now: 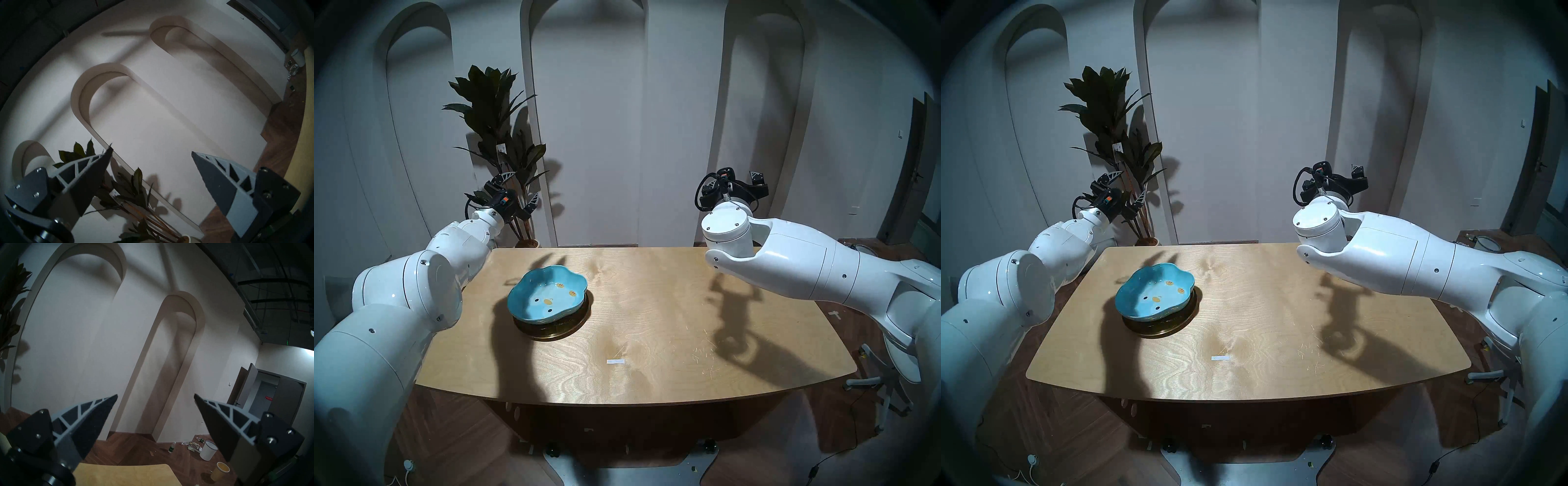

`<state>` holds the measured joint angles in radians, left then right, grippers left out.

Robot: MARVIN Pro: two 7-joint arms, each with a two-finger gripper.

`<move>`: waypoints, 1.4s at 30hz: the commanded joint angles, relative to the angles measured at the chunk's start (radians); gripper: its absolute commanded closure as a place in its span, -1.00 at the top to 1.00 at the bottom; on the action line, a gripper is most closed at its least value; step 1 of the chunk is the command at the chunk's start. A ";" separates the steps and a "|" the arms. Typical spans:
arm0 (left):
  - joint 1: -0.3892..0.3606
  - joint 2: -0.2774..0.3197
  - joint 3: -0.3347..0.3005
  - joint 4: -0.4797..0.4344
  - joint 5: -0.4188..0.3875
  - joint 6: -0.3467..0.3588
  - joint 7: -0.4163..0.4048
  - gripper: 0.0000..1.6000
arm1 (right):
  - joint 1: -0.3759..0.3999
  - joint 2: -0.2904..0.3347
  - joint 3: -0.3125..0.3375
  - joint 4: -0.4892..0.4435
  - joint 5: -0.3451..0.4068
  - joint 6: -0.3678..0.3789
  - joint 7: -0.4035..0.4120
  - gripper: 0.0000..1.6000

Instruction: Stack the plates into one stack

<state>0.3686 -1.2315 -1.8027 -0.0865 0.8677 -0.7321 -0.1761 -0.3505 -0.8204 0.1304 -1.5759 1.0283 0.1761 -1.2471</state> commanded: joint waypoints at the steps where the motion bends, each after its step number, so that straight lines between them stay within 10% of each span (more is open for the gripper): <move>1: -0.067 0.009 -0.056 -0.013 -0.063 0.075 -0.120 1.00 | -0.007 -0.002 0.016 0.027 -0.036 -0.110 0.007 1.00; 12: -0.086 0.022 -0.113 -0.013 -0.121 0.141 -0.314 1.00 | -0.023 0.010 0.016 0.033 -0.083 -0.246 0.037 1.00; 19: -0.075 0.017 -0.132 -0.016 -0.136 0.155 -0.359 1.00 | -0.115 0.028 0.132 0.009 -0.088 -0.366 0.026 1.00; 42: 0.011 0.001 -0.133 -0.034 -0.130 -0.027 -0.371 1.00 | -0.151 -0.005 0.146 0.081 -0.148 -0.570 0.042 1.00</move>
<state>0.3497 -1.2199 -1.9529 -0.1011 0.7211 -0.6853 -0.5852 -0.5169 -0.8220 0.2651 -1.4889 0.8960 -0.3731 -1.2028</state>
